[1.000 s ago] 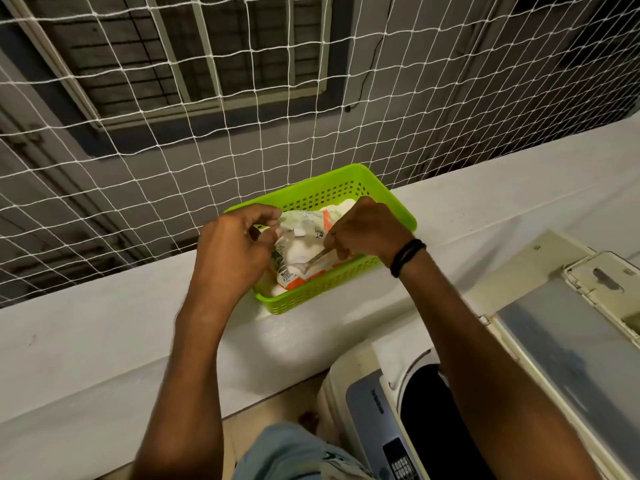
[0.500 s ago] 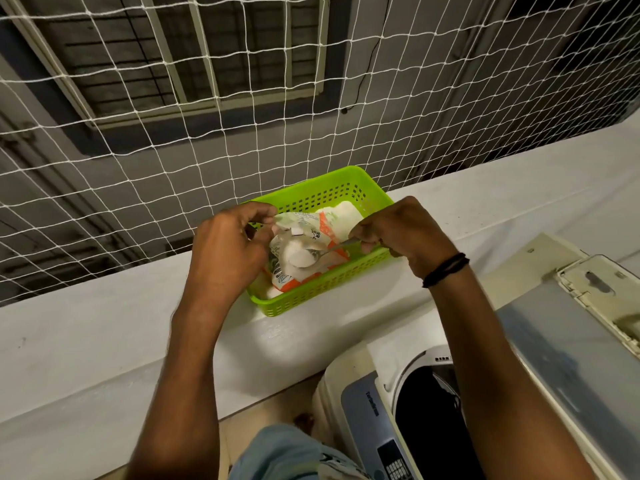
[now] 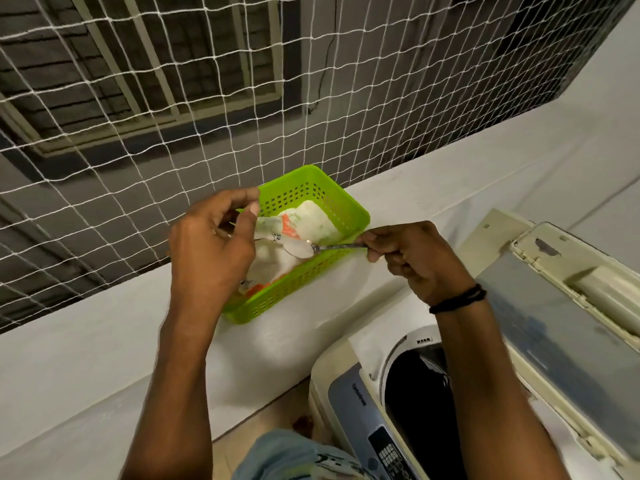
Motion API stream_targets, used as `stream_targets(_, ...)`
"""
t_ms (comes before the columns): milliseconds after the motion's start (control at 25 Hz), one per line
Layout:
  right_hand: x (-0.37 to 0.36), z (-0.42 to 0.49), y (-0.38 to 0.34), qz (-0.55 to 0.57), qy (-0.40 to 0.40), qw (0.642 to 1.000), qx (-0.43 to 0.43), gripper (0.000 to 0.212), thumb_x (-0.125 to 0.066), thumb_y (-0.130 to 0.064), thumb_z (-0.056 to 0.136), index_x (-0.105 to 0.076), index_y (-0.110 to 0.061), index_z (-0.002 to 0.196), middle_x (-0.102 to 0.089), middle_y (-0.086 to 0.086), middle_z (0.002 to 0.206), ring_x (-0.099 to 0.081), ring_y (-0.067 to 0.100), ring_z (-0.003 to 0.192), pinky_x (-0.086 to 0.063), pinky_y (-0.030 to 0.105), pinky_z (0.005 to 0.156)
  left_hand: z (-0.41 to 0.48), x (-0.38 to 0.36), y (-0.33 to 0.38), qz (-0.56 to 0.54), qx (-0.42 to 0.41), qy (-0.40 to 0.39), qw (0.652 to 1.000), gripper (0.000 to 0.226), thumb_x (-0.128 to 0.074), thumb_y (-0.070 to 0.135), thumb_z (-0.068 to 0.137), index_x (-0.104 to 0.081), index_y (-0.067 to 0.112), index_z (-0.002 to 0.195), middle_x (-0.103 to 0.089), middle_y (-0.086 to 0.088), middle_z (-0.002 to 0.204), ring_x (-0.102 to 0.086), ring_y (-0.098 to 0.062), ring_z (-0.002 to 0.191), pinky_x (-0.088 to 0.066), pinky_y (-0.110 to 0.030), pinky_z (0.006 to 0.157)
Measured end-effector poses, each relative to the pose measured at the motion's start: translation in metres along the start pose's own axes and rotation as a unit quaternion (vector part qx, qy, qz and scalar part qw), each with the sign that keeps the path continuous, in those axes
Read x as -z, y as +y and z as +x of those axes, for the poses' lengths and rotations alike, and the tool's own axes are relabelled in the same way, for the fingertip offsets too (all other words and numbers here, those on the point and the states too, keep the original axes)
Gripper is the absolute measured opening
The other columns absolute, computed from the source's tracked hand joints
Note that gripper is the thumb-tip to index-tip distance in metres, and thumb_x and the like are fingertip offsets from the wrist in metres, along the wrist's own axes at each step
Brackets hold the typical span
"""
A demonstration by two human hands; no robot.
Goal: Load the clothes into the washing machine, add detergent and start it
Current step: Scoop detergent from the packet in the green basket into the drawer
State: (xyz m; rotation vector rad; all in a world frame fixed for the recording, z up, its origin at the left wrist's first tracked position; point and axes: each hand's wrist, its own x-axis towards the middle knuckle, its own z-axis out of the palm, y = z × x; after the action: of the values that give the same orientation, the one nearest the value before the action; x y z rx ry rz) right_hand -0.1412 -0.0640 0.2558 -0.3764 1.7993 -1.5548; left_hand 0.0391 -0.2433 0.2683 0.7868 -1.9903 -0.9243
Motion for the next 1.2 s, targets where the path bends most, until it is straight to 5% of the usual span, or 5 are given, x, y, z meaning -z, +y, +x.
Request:
stream_targets(480, 0.144, -0.115, 0.089, 0.09, 0.33, 0.939, -0.037, 0.011, -0.065, -0.003, 0.085, -0.075, 0.002, 0.088, -0.056, 0.0, 0.049, -0.025, 0.005, 0.035, -0.02, 0.015, 0.036, -0.051, -0.142, 0.055, -0.082, -0.116, -0.206, 0.968, 0.016, -0.063, 0.018, 0.093, -0.073, 0.021, 0.105, -0.073, 0.008, 0.096, -0.066, -0.009, 0.078, -0.048, -0.012, 0.077)
stream_targets(640, 0.196, -0.156, 0.15, 0.129, 0.447, 0.882, -0.073, 0.012, -0.062, -0.001, 0.089, -0.072, 0.004, 0.086, -0.048, -0.009, 0.038, -0.028, 0.001, 0.03, -0.023, 0.013, 0.033, -0.096, -0.215, 0.054, -0.099, -0.135, -0.339, 0.926, 0.018, -0.066, 0.011, 0.09, -0.074, 0.016, 0.106, -0.073, 0.008, 0.099, -0.065, -0.007, 0.079, -0.048, -0.009, 0.075)
stream_targets(760, 0.222, -0.167, 0.201, 0.145, 0.529, 0.831, -0.09, 0.019, -0.065, -0.002, 0.083, -0.067, 0.016, 0.089, -0.055, 0.004, 0.056, -0.036, 0.004, 0.041, -0.026, 0.015, 0.039, -0.131, -0.274, 0.037, -0.071, -0.128, -0.424, 0.894, 0.018, -0.066, 0.012, 0.089, -0.075, 0.017, 0.103, -0.076, 0.003, 0.099, -0.069, -0.013, 0.082, -0.052, -0.018, 0.08)
stream_targets(920, 0.235, -0.156, 0.266, 0.124, 0.578, 0.796, -0.126, 0.014, -0.068, -0.013, 0.076, -0.074, -0.01, 0.064, -0.067, 0.001, 0.062, -0.054, 0.015, 0.063, -0.043, 0.028, 0.062, -0.174, -0.334, 0.009, 0.001, -0.104, -0.545, 0.832, 0.026, -0.061, 0.012, 0.089, -0.072, 0.017, 0.112, -0.073, 0.001, 0.111, -0.068, -0.017, 0.102, -0.051, -0.025, 0.093)
stream_targets(1200, 0.212, -0.108, 0.326, -0.07, 0.611, 0.773, -0.154, 0.017, -0.063, -0.016, 0.091, -0.079, -0.012, 0.093, -0.076, 0.003, 0.092, -0.068, 0.019, 0.09, -0.044, 0.019, 0.078, -0.227, -0.392, -0.019, 0.092, -0.065, -0.663, 0.74, 0.048, -0.055, 0.009, 0.092, -0.051, 0.01, 0.14, -0.053, -0.007, 0.143, -0.049, -0.024, 0.133, -0.035, -0.029, 0.112)
